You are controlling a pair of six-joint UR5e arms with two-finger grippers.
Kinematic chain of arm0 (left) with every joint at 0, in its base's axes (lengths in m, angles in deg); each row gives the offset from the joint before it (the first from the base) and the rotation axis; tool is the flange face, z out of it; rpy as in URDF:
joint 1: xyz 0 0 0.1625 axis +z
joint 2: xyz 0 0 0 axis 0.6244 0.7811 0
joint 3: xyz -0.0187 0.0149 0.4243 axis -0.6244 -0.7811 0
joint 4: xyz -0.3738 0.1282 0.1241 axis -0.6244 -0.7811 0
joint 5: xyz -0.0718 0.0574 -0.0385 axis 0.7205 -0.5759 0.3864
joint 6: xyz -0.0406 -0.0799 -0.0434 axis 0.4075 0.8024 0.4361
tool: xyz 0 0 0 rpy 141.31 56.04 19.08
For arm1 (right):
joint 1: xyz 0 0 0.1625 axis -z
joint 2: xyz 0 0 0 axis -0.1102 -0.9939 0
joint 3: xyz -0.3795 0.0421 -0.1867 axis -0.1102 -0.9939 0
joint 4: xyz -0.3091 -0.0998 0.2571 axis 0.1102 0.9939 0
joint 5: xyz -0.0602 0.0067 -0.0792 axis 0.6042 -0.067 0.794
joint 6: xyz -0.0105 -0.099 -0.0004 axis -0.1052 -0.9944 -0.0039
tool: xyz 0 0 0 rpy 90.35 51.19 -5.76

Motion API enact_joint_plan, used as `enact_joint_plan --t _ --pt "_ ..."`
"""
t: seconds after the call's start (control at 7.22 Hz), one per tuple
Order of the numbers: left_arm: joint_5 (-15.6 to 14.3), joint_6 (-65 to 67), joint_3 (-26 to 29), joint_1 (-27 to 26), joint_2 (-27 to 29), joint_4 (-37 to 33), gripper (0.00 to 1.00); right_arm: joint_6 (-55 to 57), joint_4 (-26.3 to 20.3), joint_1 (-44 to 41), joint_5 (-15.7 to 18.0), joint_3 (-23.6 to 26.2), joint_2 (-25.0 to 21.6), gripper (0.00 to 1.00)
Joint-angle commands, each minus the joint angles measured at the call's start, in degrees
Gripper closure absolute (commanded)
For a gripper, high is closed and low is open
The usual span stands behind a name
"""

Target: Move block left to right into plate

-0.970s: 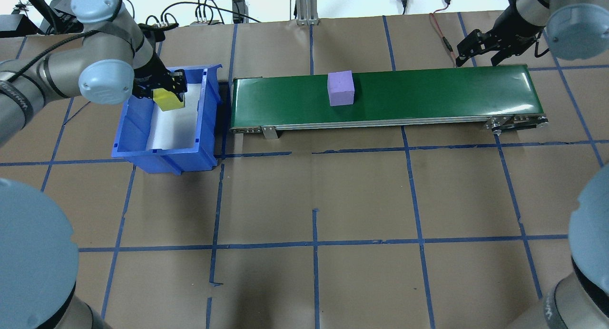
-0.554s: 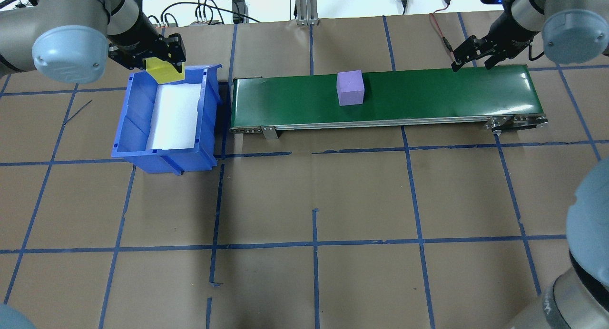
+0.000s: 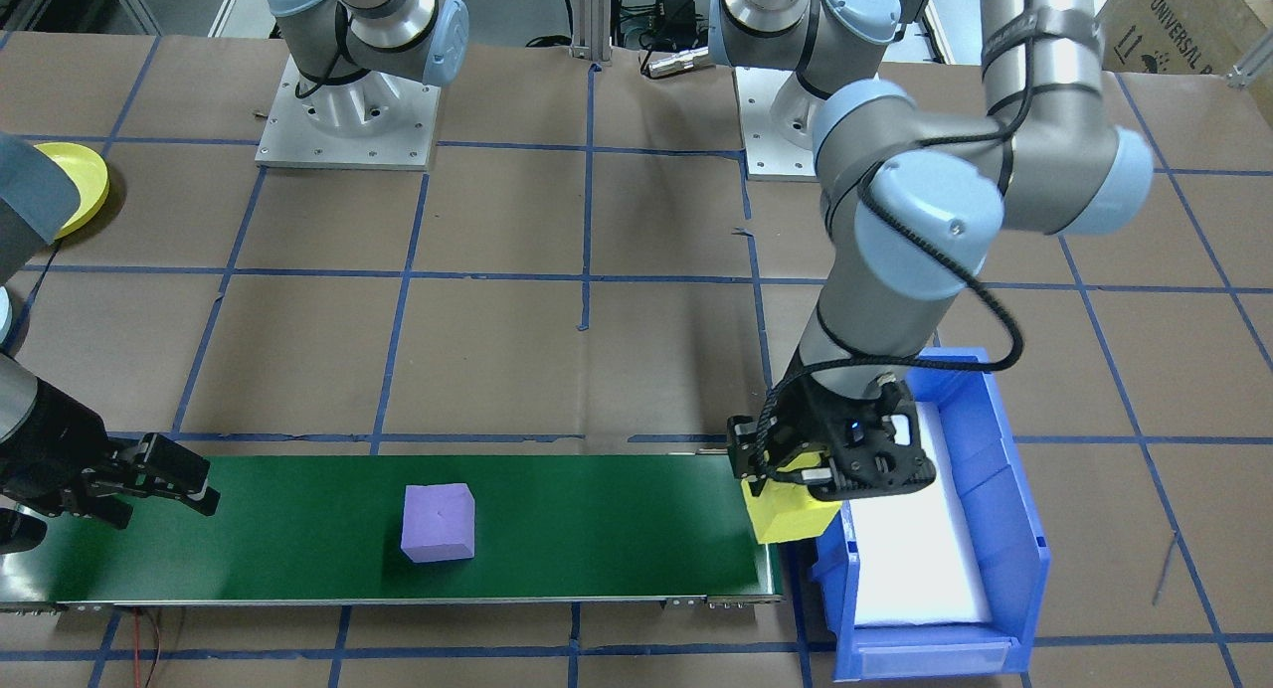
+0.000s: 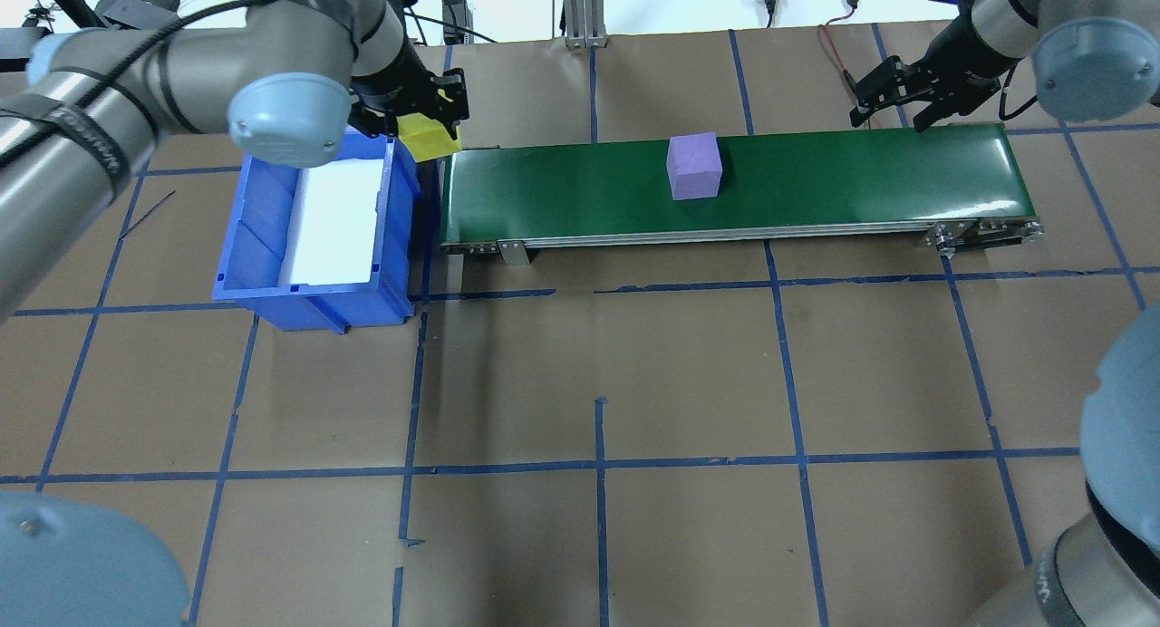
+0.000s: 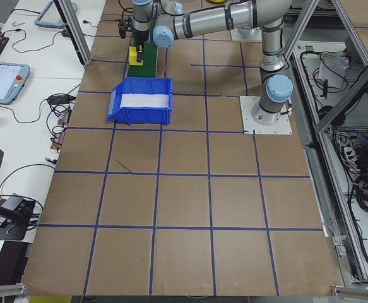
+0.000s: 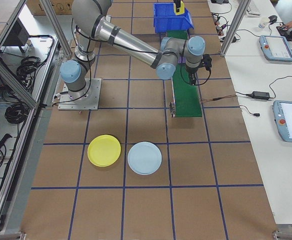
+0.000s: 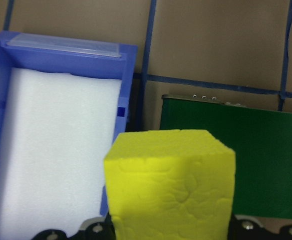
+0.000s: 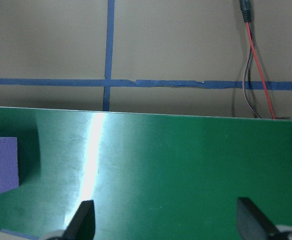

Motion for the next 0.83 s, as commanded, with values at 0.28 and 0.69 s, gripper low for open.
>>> enact_joint_plan --t 0.28,0.69 --pt "0.33 1.03 0.03 -2.13 6.78 4.55 0.67 1.65 -0.2 -0.07 -5.2 0.84 0.21 0.0" --pt "-0.63 -0.2 0.03 -2.13 3.92 3.69 0.0 1.48 -0.03 -0.07 -5.38 1.28 0.12 0.0"
